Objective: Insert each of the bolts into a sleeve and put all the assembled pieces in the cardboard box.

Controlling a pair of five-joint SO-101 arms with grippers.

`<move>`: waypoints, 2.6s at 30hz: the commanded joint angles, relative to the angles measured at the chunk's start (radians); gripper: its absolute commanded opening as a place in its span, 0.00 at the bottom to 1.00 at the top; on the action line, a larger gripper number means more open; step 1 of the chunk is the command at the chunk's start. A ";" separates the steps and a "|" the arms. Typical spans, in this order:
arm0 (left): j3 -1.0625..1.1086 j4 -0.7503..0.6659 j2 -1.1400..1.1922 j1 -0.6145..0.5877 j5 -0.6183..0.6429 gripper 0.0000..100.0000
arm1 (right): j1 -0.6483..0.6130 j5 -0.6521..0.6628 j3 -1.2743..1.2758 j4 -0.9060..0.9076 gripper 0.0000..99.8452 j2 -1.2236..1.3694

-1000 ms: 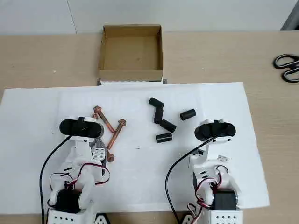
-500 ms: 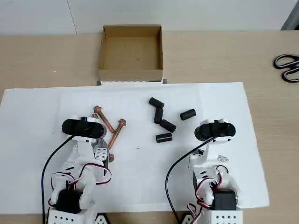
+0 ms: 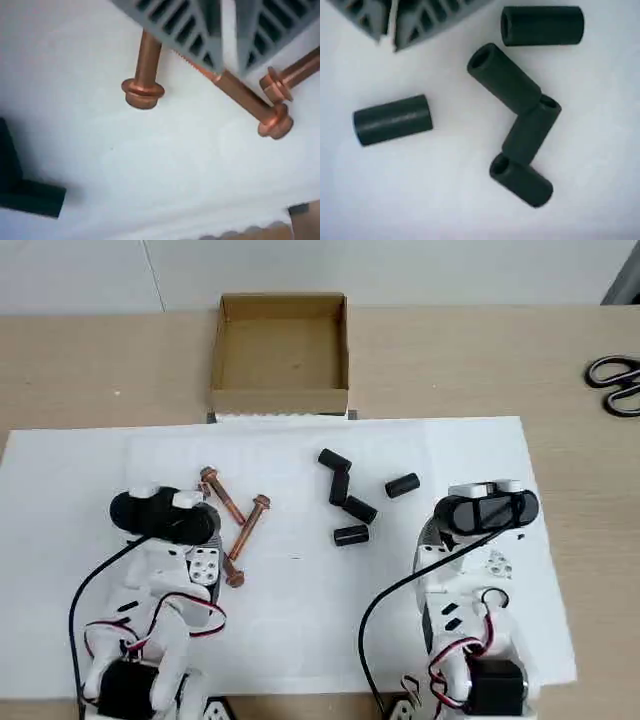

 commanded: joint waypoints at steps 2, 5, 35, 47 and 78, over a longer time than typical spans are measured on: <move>-0.085 0.006 0.002 -0.008 -0.006 0.01 | -0.005 0.009 -0.075 -0.012 0.00 0.008; -0.119 0.006 0.066 -0.011 -0.005 0.01 | -0.005 0.009 -0.149 0.021 0.00 0.097; -0.467 -0.115 1.160 -0.041 -0.089 0.01 | -0.226 0.442 -1.111 0.479 0.00 1.587; -0.280 -0.364 1.175 -0.040 -0.089 0.01 | -0.321 0.566 -1.151 0.420 0.19 1.603; -0.265 -0.384 1.181 -0.038 -0.061 0.01 | -0.306 0.723 -1.226 0.154 0.19 1.931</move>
